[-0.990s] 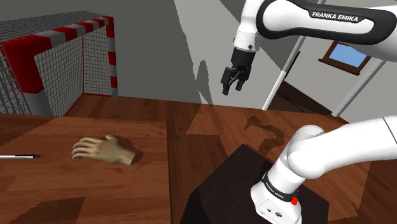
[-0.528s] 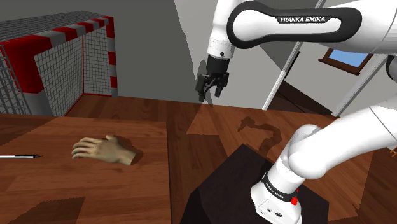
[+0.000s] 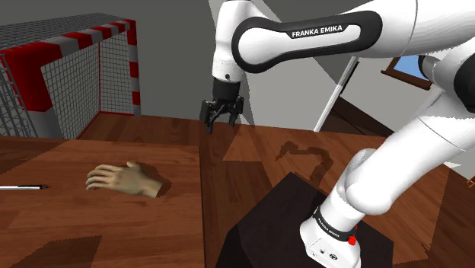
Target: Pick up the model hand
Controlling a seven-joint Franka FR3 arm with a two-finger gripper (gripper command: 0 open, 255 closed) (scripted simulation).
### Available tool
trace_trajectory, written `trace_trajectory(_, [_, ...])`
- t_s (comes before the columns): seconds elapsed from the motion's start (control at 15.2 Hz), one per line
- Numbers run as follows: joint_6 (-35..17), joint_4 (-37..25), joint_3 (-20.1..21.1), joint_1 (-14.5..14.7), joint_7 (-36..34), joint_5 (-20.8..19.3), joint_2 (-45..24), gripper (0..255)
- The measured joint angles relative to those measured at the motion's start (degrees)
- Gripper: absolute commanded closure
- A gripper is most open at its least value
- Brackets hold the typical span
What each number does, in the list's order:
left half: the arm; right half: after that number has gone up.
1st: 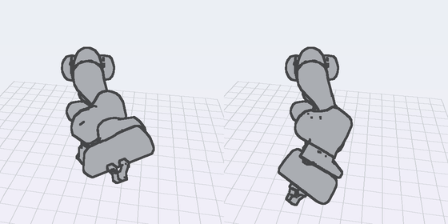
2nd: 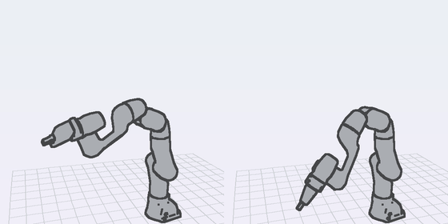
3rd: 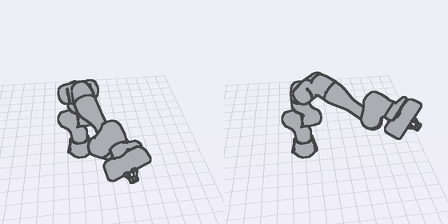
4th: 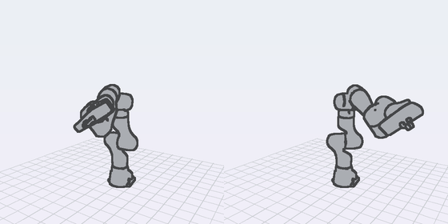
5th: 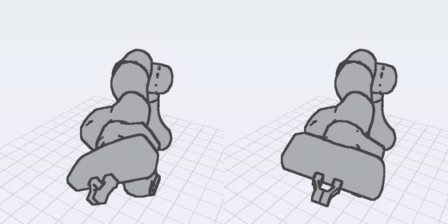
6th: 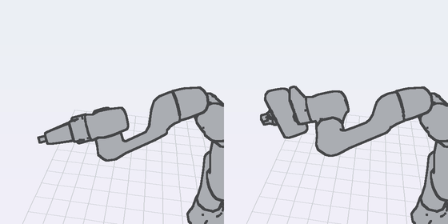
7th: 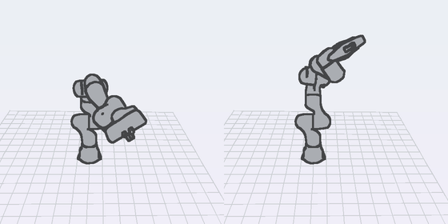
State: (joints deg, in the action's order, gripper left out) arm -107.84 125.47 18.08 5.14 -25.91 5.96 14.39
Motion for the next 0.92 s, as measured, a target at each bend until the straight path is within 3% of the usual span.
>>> trace_trajectory(0.53, [-3.6,-12.6,4.6,2.2,-9.4,-4.5,-17.2,0])
trace_trajectory(0.92, [-3.9,-25.4,5.8,6.4,-16.5,-9.8,-31.6,0])
